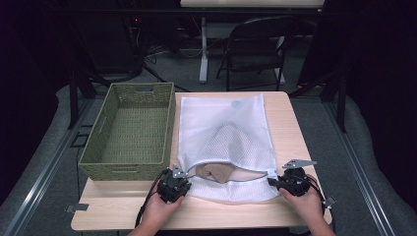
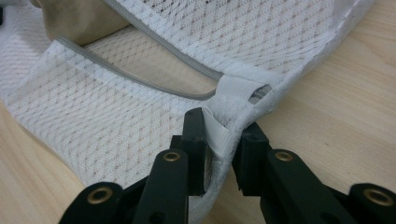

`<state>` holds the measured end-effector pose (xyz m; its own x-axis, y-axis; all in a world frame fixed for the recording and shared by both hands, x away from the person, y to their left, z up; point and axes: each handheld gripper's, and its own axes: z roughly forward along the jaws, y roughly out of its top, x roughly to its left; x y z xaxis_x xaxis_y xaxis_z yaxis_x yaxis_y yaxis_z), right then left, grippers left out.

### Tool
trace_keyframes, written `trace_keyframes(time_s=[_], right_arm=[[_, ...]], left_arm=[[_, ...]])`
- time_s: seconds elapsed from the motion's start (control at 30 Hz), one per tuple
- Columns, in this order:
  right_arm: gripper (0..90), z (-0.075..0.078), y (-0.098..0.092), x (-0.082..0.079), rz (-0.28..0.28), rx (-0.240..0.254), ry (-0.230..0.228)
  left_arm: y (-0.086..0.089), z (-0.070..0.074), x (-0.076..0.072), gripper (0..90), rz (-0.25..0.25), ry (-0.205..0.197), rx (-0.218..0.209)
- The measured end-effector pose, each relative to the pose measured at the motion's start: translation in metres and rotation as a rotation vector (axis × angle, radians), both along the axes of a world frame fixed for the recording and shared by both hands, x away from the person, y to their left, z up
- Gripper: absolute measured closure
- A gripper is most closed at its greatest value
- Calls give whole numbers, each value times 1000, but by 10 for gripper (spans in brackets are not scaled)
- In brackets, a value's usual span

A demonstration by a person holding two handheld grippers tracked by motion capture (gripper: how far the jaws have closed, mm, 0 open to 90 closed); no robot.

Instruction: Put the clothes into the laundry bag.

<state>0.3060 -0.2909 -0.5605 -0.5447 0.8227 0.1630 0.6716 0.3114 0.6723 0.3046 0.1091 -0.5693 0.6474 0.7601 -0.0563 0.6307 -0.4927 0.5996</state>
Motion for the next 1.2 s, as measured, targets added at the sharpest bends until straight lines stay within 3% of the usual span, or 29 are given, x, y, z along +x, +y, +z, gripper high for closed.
trace_keyframes(time_s=[0.37,0.63,1.07,1.2], right_arm=[[729,-1,-6,-4,-18,2,3],[790,0,-6,-4,-11,13,22],[861,2,-2,-5,15,-23,-3],[864,3,1,-6,33,-54,-12]], left_arm=[[0,1,3,847,-2,20,-6],[0,1,3,854,1,23,-2],[3,4,6,866,4,41,-23],[5,7,6,866,0,43,-31]])
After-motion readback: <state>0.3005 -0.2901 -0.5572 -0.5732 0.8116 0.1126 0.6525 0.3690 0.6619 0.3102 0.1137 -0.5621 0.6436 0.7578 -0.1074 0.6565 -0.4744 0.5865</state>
